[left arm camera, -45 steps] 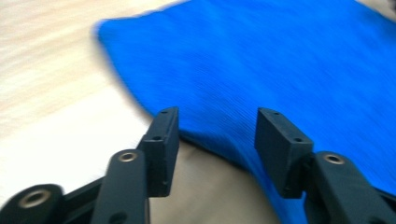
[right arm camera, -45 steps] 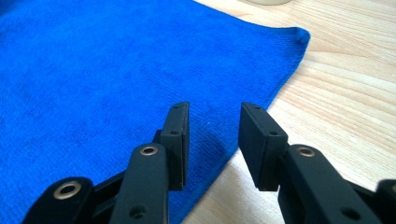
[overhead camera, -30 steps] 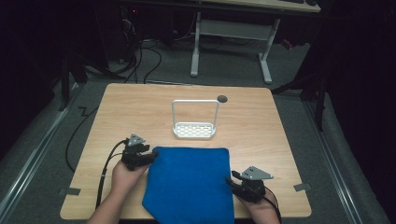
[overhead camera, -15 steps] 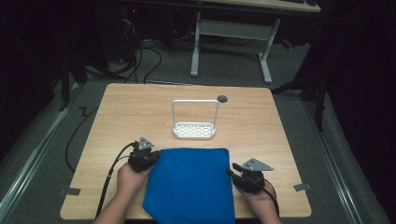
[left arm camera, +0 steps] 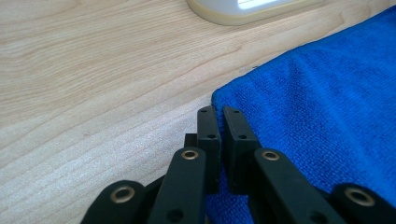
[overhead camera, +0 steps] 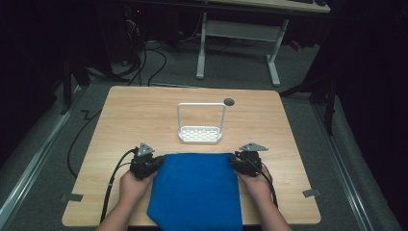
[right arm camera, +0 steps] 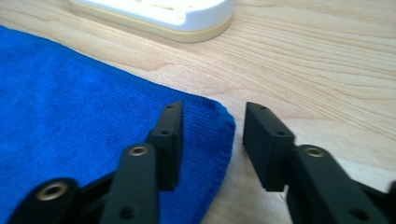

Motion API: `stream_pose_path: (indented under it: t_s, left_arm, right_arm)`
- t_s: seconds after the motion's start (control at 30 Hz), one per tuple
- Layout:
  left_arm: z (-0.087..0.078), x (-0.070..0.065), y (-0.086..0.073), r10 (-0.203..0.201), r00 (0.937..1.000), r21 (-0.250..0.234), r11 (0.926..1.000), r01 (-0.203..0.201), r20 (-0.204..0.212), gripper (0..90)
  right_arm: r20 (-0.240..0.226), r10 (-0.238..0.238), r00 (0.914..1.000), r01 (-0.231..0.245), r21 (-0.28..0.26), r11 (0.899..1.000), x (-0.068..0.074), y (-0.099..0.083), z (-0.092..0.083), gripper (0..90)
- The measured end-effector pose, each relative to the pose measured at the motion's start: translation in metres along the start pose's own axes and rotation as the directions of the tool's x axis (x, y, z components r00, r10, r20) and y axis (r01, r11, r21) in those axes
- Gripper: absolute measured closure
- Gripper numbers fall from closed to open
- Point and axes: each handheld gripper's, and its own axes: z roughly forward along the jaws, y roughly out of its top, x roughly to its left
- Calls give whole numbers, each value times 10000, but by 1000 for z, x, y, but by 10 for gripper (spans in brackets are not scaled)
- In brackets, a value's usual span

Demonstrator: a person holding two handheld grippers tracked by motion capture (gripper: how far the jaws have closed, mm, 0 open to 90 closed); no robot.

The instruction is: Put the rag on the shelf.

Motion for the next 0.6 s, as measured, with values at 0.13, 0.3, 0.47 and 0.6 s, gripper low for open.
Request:
stream_pose_path:
  t_s: [0.13,0.3,0.47,0.6]
  left_arm:
    - [0,2,0,-144,9998,4,9999,144,128,865]
    - [0,2,0,-145,9998,3,9999,145,122,865]
    - [0,3,0,-263,9996,-45,9996,263,86,866]
    - [-2,3,-1,-210,9998,-311,9993,212,58,869]
  right_arm:
    - [220,-291,9993,289,118,9995,3,1,5,620]
    - [94,-349,9993,349,-27,9994,4,-1,4,825]
    - [26,-503,9987,503,-43,9987,6,-3,2,872]
    - [-228,-357,9991,352,-226,9991,4,-5,-2,881]
